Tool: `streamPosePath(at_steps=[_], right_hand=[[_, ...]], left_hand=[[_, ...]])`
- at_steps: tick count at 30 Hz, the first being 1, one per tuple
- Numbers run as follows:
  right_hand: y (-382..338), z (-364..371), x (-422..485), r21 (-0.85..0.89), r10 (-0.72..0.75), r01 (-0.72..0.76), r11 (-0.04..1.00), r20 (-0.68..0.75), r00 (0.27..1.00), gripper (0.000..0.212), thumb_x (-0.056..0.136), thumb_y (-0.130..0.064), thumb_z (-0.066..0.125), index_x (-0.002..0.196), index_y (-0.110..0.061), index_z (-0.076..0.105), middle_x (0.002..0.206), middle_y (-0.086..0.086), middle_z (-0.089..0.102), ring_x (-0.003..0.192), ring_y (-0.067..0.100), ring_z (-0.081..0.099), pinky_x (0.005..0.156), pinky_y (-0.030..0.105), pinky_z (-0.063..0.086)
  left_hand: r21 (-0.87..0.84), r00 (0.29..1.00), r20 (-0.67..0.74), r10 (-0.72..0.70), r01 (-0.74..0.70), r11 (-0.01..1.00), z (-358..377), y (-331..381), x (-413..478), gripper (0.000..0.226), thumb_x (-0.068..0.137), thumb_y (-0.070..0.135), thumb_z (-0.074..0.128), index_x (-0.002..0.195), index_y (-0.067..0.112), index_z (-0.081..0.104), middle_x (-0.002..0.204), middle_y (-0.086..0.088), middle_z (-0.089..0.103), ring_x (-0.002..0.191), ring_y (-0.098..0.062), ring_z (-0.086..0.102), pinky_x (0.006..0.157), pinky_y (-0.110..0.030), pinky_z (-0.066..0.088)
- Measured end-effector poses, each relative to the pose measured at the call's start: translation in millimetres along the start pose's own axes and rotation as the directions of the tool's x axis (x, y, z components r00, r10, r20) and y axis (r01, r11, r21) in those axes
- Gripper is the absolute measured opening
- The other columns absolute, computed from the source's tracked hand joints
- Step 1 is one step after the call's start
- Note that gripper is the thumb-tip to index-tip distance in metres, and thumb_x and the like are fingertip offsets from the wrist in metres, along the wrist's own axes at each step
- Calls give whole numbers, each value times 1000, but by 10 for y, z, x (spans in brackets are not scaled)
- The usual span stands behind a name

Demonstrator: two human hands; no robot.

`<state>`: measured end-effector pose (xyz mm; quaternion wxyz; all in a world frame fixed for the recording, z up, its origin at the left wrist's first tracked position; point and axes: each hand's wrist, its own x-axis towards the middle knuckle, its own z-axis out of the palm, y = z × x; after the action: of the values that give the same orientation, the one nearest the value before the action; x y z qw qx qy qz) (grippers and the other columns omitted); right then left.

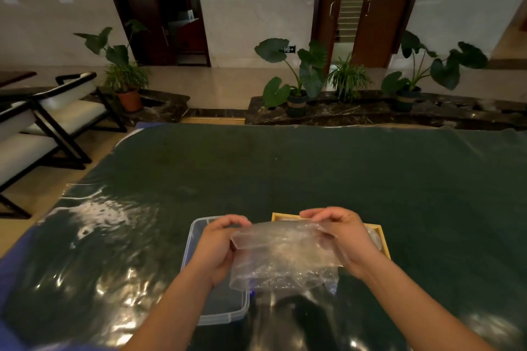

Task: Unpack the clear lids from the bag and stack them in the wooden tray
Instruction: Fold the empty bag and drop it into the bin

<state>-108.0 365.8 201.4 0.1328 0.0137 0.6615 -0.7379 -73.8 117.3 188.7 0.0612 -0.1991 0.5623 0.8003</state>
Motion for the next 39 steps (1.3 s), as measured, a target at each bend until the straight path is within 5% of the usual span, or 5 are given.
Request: streamPosePath(at_steps=[6, 16, 19, 29, 39], right_hand=[[49, 12, 55, -173, -130, 118, 978, -61, 990, 53, 79, 25, 46, 58, -13, 75, 103, -12, 75, 110, 12, 64, 87, 38, 55], [20, -67, -12, 409, 138, -195, 891, 165, 977, 40, 95, -33, 52, 135, -33, 57, 137, 6, 60, 120, 34, 61, 99, 59, 49], [88, 34, -38, 54, 191, -196, 979, 90, 978, 54, 84, -43, 73, 131, -26, 55, 124, 8, 69, 108, 30, 70, 96, 57, 54], [-11, 192, 44, -241, -93, 60, 969, -126, 988, 11, 89, -22, 74, 97, -16, 70, 79, 1, 74, 72, 19, 69, 64, 35, 56], [143, 157, -29, -51, 97, -95, 994, 23, 995, 29, 83, -7, 78, 110, -4, 68, 91, 12, 78, 74, 25, 74, 53, 27, 56]], left_hand=[[-83, 963, 183, -198, 216, 973, -25, 82, -83, 34, 98, 41, 58, 122, 20, 72, 119, -15, 73, 97, -36, 73, 68, -43, 61], [245, 980, 82, 182, -197, 949, 52, 86, -112, 117, 69, -23, 76, 142, 62, 41, 131, 0, 61, 111, -31, 70, 75, -46, 65], [312, 961, 97, 257, -275, 909, 85, 65, -139, 124, 69, -20, 78, 143, 68, 31, 121, 3, 68, 101, -25, 75, 69, -39, 65], [104, 968, 231, -101, 78, 991, -29, -86, -196, 54, 80, 9, 83, 130, 20, 64, 125, -10, 74, 106, -36, 74, 77, -51, 63], [237, 992, -10, 126, -120, 964, 32, -128, -178, 47, 81, 1, 81, 121, 21, 66, 112, -6, 78, 90, -28, 79, 63, -38, 64]])
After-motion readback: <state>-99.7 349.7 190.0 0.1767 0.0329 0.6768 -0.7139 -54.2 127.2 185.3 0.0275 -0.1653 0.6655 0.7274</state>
